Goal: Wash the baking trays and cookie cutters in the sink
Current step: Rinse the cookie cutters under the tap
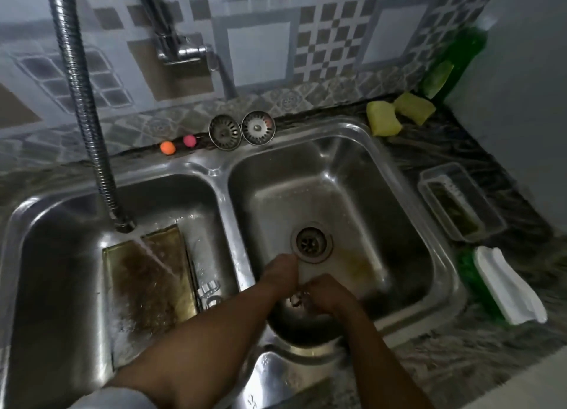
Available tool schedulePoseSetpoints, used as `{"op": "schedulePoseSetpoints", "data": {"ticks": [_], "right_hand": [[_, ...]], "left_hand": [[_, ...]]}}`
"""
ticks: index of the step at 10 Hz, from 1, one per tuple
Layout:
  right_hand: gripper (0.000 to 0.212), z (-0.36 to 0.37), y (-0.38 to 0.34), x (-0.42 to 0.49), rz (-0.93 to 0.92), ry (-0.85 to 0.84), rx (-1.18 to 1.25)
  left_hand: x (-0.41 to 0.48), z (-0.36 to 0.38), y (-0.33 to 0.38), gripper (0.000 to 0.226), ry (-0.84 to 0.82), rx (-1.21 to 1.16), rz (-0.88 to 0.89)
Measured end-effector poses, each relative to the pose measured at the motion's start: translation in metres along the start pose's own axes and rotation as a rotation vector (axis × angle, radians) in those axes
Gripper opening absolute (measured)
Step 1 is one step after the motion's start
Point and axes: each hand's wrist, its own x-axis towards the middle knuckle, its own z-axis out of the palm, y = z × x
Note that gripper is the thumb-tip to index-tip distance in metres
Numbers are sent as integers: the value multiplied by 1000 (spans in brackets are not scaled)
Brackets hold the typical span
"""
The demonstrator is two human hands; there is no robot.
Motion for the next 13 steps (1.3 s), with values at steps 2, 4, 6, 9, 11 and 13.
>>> {"op": "schedulePoseSetpoints", "data": {"ticks": [2, 4, 6, 9, 11, 13], "right_hand": [[8, 15, 12, 23, 50, -24, -80], [9, -19, -6, 12, -98, 223, -190], [29, 2, -111, -9, -410, 590, 9], [27, 149, -134, -5, -357, 103, -709], [26, 181, -108, 6, -327, 142, -853], [27, 169, -135, -15, -359, 214, -782]], "left_hand": [[-1, 8, 1, 35, -128, 53, 5], [-16, -23, 11, 28, 70, -319, 187], [-85, -95, -56, 23, 710, -818, 175], [-130, -27, -181, 14, 660, -989, -332], [-126, -4, -206, 26, 567, -939, -356], [-119, -1, -213, 24, 581, -1066, -415]]}}
